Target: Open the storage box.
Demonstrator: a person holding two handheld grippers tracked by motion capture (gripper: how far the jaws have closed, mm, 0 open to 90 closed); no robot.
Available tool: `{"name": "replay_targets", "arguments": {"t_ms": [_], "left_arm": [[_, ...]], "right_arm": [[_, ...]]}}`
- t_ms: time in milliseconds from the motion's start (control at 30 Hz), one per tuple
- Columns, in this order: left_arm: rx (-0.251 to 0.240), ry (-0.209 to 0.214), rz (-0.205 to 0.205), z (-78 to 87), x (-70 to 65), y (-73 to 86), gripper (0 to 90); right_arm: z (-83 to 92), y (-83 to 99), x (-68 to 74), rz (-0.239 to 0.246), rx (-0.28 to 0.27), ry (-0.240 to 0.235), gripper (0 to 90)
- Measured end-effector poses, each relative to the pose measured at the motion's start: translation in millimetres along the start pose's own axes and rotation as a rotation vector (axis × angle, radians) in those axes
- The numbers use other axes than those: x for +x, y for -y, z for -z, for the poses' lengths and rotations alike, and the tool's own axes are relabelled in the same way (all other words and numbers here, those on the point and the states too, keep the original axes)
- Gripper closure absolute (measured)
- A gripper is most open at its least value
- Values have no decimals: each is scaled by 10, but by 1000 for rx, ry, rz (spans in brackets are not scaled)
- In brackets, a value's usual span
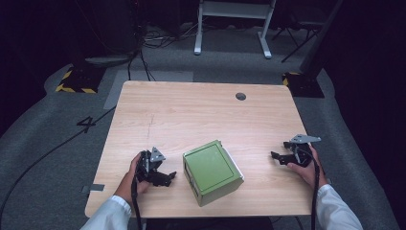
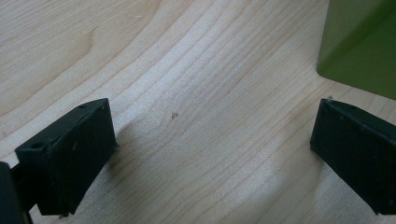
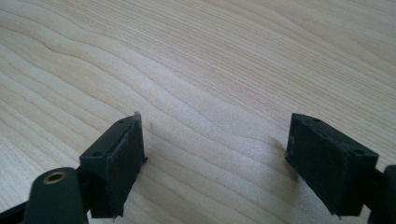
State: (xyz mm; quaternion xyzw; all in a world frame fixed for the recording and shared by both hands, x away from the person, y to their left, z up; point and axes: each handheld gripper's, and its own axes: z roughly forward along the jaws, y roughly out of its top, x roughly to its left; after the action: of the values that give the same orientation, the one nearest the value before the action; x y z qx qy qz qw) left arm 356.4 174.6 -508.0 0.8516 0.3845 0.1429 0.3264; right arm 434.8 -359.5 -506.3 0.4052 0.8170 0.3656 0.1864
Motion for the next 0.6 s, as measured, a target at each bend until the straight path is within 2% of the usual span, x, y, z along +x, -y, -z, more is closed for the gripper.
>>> {"name": "replay_targets", "arguments": {"t_ms": [133, 300, 400, 600], "left_arm": [[-1, 26, -29, 26, 11, 30, 3], [-1, 44, -47, 40, 19, 49, 3], [1, 64, -79, 56, 36, 63, 3], [3, 70, -82, 61, 40, 67, 3]], "right_arm": [[7, 6, 6, -2, 2, 1, 192], [3, 0, 9, 0, 4, 1, 183], [-2, -21, 14, 6, 18, -5, 184], [27, -68, 86, 32, 17, -11, 200]]}}
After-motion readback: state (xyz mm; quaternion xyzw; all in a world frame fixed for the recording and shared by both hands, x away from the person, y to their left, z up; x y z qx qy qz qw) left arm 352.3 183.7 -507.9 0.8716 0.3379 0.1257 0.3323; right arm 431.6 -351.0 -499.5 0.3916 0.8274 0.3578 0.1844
